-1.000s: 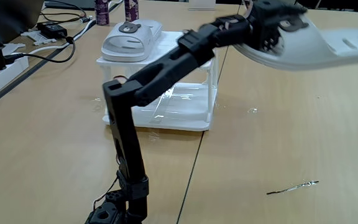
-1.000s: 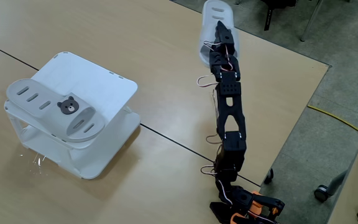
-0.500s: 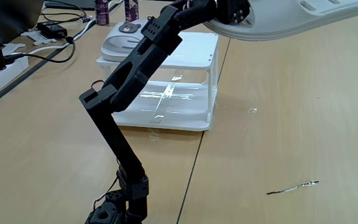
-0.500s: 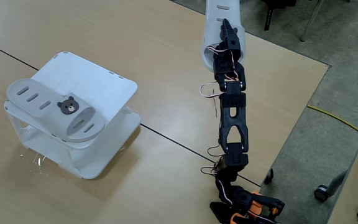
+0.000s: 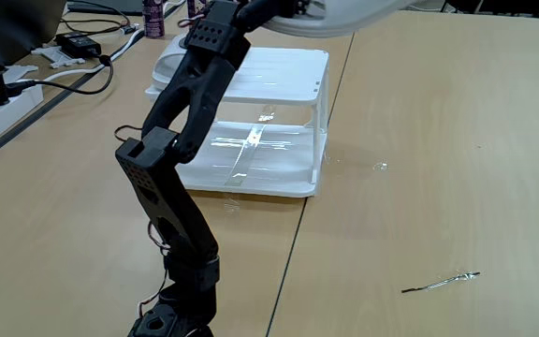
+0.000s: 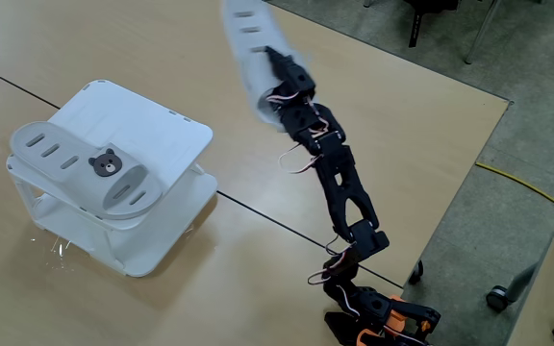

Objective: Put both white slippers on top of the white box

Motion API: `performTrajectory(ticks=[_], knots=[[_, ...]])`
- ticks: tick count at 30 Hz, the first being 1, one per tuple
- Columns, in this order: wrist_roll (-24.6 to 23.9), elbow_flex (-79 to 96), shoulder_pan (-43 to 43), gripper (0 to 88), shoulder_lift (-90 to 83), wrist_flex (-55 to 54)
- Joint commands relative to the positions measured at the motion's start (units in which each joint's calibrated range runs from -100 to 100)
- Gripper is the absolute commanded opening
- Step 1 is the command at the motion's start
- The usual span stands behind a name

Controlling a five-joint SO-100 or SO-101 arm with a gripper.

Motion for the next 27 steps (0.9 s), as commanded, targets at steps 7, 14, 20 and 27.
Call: performTrajectory(ticks=[7,14,20,27], knots=[[0.4,-7.6,-14.2,0.8,2.6,-0.8],[0.4,-11.1,-23.0,0.8,4.8,-0.8],[0.4,-10.5,-25.4,0.8,5.0,-0.8],[0.4,-20.8,-22.7,0.8,16.5,-0.8]])
